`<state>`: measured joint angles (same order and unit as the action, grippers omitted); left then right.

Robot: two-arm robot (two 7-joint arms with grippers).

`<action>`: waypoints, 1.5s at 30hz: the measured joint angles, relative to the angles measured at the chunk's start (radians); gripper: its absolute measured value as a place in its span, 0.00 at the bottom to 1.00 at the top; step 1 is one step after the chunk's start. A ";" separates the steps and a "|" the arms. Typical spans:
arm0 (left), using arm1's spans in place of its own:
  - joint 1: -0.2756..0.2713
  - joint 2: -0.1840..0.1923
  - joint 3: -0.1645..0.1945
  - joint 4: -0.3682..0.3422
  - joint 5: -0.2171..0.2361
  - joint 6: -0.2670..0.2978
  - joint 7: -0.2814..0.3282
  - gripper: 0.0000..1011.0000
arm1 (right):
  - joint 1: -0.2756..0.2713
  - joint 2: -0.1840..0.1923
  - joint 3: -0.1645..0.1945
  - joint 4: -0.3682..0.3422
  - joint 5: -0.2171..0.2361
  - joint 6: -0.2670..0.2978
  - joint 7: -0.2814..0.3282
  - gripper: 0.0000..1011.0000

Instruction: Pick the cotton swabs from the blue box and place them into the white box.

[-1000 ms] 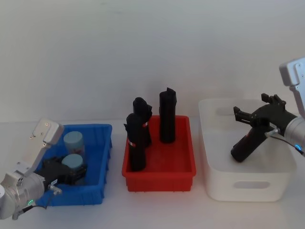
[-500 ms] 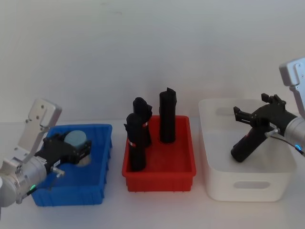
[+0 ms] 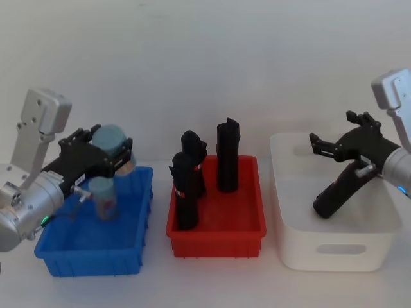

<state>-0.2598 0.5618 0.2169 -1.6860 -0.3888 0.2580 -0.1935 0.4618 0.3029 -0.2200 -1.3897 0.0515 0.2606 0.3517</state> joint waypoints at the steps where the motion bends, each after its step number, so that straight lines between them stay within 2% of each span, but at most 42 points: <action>1: 0.000 0.001 -0.002 -0.013 -0.007 -0.010 0.000 0.68 | 0.004 0.000 -0.002 0.000 -0.009 -0.013 0.012 0.99; 13: -0.024 -0.018 -0.014 -0.133 -0.069 -0.078 -0.028 0.68 | 0.044 -0.011 -0.025 0.017 -0.066 -0.114 0.125 0.99; 23: -0.059 -0.078 0.007 -0.212 -0.122 -0.102 -0.066 0.68 | 0.086 -0.027 -0.048 0.049 -0.094 -0.214 0.243 0.99; 37: -0.072 -0.137 0.036 -0.236 -0.186 -0.092 -0.074 0.68 | 0.115 -0.057 -0.074 0.087 -0.056 -0.265 0.273 0.99; 45: -0.077 -0.164 0.052 -0.220 -0.203 -0.078 -0.073 0.68 | 0.152 -0.089 -0.096 0.133 -0.015 -0.296 0.333 0.99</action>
<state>-0.3370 0.3981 0.2687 -1.9062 -0.5917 0.1796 -0.2660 0.6138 0.2142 -0.3155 -1.2566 0.0363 -0.0354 0.6850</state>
